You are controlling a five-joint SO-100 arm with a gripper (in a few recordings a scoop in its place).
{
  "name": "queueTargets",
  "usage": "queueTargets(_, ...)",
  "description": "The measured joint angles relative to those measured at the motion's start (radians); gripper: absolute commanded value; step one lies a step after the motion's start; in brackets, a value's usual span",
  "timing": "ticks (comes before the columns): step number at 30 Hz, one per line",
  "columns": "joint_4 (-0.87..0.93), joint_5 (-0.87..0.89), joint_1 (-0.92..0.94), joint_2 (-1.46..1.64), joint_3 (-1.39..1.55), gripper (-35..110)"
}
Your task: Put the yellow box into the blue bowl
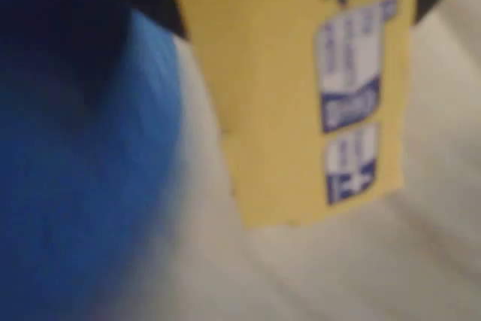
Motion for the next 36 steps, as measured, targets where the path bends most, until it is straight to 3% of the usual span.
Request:
queueTargets(6, 0.0, 0.0, 0.025, -0.069, -0.192, 0)
queueTargets(22, 0.0, 0.0, 0.094, -0.611, -0.79, 0)
queueTargets(36, 0.0, 0.0, 0.094, -0.746, -0.979, 0)
